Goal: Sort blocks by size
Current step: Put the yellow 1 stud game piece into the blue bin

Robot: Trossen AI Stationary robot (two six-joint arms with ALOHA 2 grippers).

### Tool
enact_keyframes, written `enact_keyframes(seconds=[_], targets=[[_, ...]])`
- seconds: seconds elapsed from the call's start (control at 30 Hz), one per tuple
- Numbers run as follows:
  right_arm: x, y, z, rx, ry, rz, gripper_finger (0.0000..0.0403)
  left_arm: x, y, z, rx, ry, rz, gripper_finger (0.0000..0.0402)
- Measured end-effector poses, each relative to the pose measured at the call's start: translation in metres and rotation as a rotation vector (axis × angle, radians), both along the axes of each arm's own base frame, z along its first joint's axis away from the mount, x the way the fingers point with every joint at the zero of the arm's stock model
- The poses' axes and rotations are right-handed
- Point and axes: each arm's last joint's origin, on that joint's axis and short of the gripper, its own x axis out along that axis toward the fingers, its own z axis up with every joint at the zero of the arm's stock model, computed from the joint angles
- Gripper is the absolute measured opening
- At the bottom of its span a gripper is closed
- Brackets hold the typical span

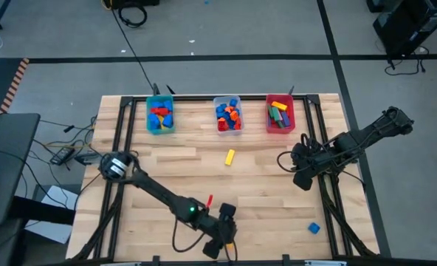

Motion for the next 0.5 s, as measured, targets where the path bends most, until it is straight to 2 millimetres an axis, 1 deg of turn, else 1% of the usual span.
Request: enact_keyframes(seconds=[0.17,0.23,0.33,0.5], targets=[[-0.001,0.001,0.0,0.001,0.0,0.008,0.0113,-0.005,-0.022,-0.021,-0.016,0.011,-0.064,0.0228],[-0.001,0.002,0.0,0.004,-0.001,0.008,0.0113,-0.006,-0.028,-0.024,-0.022,-0.007,-0.071,0.0225],[-0.001,0.003,0.0,0.008,-0.001,0.006,0.0113,-0.004,-0.029,-0.033,0.008,-0.011,-0.046,0.0218],[-0.002,0.004,0.0,0.008,-0.001,0.013,0.0113,-0.002,-0.027,-0.034,0.023,-0.027,-0.017,0.0211]])
